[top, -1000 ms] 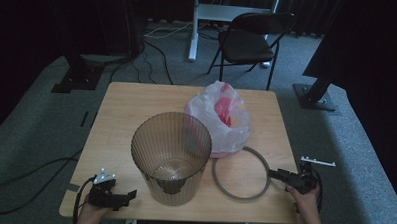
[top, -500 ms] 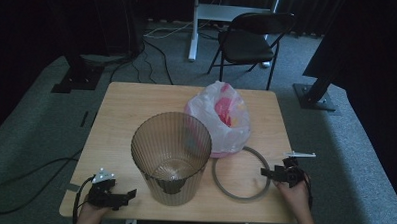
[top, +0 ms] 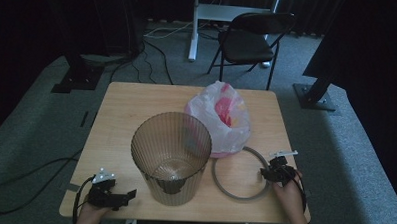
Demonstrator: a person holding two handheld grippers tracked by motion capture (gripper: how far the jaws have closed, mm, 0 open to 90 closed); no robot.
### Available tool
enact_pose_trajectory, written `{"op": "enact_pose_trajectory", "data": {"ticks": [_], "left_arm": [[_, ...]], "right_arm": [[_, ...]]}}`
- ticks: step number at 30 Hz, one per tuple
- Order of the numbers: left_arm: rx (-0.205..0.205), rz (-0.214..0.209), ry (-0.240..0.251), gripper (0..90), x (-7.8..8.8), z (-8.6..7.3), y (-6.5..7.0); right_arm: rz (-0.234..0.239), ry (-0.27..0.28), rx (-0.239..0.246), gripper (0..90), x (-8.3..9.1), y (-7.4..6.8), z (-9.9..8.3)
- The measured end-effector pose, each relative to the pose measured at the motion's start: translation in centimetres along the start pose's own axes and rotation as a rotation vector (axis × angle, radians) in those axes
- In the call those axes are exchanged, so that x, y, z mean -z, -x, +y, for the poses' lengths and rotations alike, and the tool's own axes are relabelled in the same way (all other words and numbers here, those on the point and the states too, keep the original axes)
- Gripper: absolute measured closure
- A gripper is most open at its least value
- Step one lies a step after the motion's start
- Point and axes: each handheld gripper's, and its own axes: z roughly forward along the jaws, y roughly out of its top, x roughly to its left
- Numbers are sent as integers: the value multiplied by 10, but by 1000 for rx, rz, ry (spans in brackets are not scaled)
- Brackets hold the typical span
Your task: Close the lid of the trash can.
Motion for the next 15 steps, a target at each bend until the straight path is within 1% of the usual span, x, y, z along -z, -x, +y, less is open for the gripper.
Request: {"op": "enact_pose_trajectory", "data": {"ticks": [1, 3, 4, 6, 7, 8, 9, 12, 13, 14, 15], "left_arm": [[0, 0, 1, 0, 0, 0, 0], [-1, -1, 0, 0, 0, 0, 0], [0, -1, 1, 0, 0, 0, 0], [1, -1, 0, 0, 0, 0, 0], [0, 0, 0, 0, 0, 0, 0], [0, 0, 0, 0, 0, 0, 0], [0, 0, 0, 0, 0, 0, 0], [1, 0, 0, 0, 0, 0, 0], [1, 0, 0, 0, 0, 0, 0], [1, 0, 0, 0, 0, 0, 0], [3, -1, 0, 0, 0, 0, 0]], "right_arm": [[-3, 0, -6, 690, 0, 0, 0], [-15, 4, -27, 770, 0, 2, 1], [-15, 4, -27, 770, 0, 2, 1], [-19, 6, -39, 798, 0, 3, 1], [-17, 6, -53, 812, -1, 4, 2], [-17, 6, -53, 812, -1, 4, 2], [-10, 7, -56, 815, -1, 5, 1], [8, 22, -86, 821, -1, 9, 0], [28, 32, -115, 823, -1, 12, -1], [28, 32, -115, 823, -1, 12, -1], [41, 35, -123, 824, -1, 14, -2]]}}
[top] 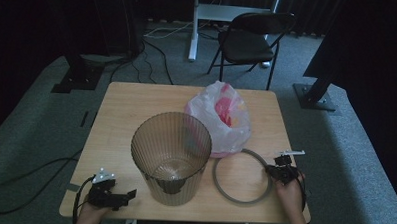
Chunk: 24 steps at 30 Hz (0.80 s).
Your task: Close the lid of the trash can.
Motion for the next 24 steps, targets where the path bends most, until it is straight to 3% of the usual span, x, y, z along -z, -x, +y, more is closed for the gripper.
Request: {"op": "enact_pose_trajectory", "data": {"ticks": [4, 5, 6, 7, 10, 15, 20, 22, 24], "left_arm": [[2, 0, 2, 0, 0, 0, 0], [2, 0, 2, 0, 0, 0, 0], [3, 0, 3, 0, 0, 0, 0], [3, 1, 3, 0, 0, 0, 0], [-2, 3, 2, 0, 0, 0, 0], [2, 2, 3, 0, 0, 0, 0], [0, 4, 4, 0, -1, 0, 0], [-1, 3, 4, 0, -1, 0, 0], [-1, 3, 3, 0, -1, 0, 0]], "right_arm": [[111, 1, -88, 828, 2, 13, -3], [111, 1, -88, 828, 2, 13, -3], [155, 11, -121, 830, 4, 17, -4], [155, 11, -121, 830, 4, 17, -4], [225, 39, -173, 836, 9, 23, -5], [240, 51, -187, 836, 14, 27, -8], [282, 65, -215, 837, 19, 30, -9], [321, 88, -236, 836, 25, 32, -8], [320, 94, -226, 837, 27, 32, -7]]}}
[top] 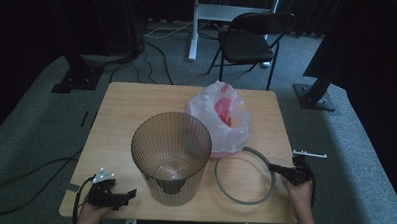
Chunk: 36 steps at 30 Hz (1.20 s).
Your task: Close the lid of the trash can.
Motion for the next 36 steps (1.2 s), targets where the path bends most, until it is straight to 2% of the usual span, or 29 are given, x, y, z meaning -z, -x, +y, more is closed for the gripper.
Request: {"op": "enact_pose_trajectory", "data": {"ticks": [8, 10, 17, 23, 27, 31, 36], "left_arm": [[-1, 0, -4, 0, 0, 0, 0], [-1, 0, -4, 0, 0, 0, 0], [-1, 1, -4, 0, 0, 0, 0], [0, 1, -5, 0, 0, 0, 0], [1, 1, -5, 0, 0, 0, 0], [0, 3, -5, 0, 0, 0, 1], [1, 3, -6, 0, 0, 0, 1]], "right_arm": [[28, 24, 36, 837, 17, -12, 5], [20, 31, 54, 836, 24, -14, 5], [32, 42, 67, 836, 35, -16, 4], [8, 28, 75, 836, 43, -14, -7], [12, 12, 65, 836, 43, -12, -14], [30, -8, 72, 836, 44, -13, -20], [69, 16, 76, 836, 50, -18, -19]]}}
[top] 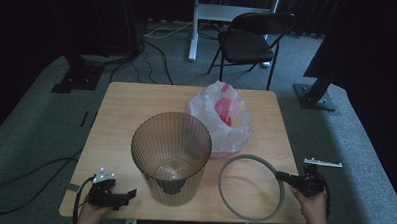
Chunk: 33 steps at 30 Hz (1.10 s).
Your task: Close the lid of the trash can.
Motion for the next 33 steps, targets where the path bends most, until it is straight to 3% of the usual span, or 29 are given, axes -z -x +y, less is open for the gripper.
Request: {"op": "enact_pose_trajectory", "data": {"ticks": [19, 33], "left_arm": [[1, -1, 4, 0, 0, 0, 0], [2, -1, 6, 0, 0, 0, 0]], "right_arm": [[76, 130, 67, 836, 31, -32, 49], [127, 249, 102, 836, 65, -53, 103]]}}
